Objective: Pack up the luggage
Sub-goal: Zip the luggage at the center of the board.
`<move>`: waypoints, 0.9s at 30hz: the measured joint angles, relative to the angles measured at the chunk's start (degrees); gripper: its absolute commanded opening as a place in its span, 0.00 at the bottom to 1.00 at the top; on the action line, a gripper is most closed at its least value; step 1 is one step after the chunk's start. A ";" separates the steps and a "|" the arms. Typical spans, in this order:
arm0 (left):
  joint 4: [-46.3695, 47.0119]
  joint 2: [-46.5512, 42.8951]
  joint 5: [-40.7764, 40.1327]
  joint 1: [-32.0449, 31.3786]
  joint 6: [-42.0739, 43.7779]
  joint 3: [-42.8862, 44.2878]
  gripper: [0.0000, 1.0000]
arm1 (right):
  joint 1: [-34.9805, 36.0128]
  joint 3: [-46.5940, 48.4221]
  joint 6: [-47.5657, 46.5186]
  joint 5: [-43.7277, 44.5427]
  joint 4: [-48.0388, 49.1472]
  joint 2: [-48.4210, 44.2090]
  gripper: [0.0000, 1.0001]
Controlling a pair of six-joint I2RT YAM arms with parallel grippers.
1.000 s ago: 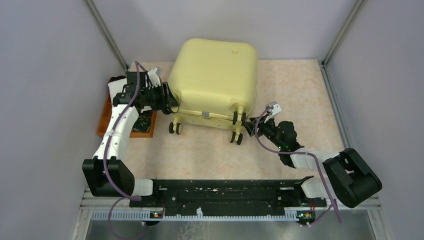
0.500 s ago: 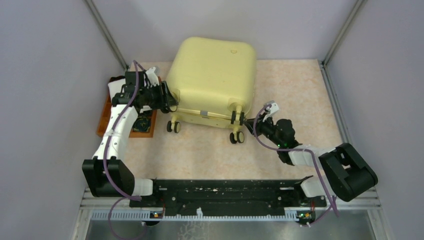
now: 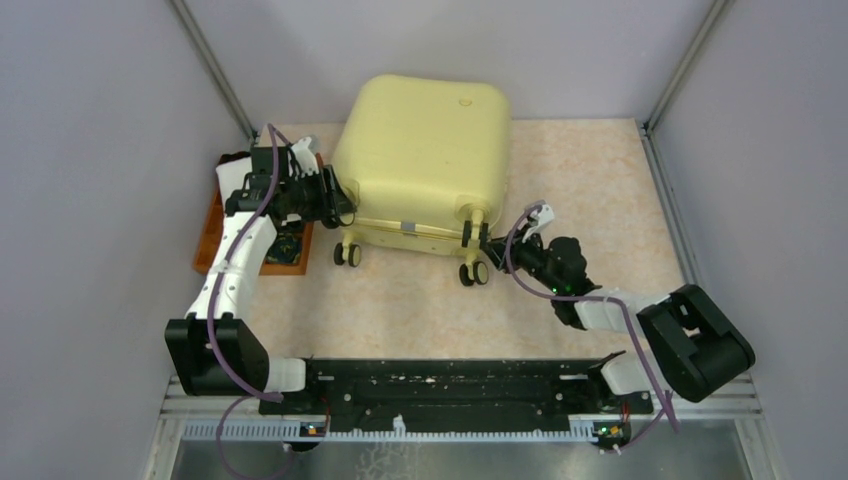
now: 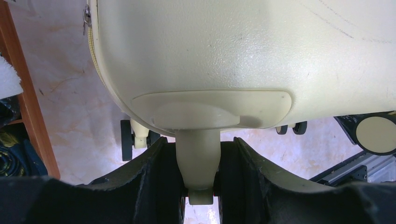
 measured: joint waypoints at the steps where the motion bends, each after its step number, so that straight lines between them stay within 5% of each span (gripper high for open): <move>1: 0.28 0.00 -0.02 0.00 0.00 0.00 0.00 | 0.20 0.37 0.17 0.42 -0.52 0.02 0.20; 6: 0.81 0.00 -0.28 0.00 0.00 0.00 0.00 | 0.33 1.31 0.68 2.62 -2.36 0.26 0.00; 14: 0.85 0.00 -0.28 0.00 -0.09 0.00 0.00 | 0.96 1.49 0.98 4.15 -2.62 0.33 0.00; 27: -0.04 -0.55 1.66 0.13 -2.95 0.00 0.00 | 11.52 -2.99 -3.26 20.50 -2.67 -6.32 0.00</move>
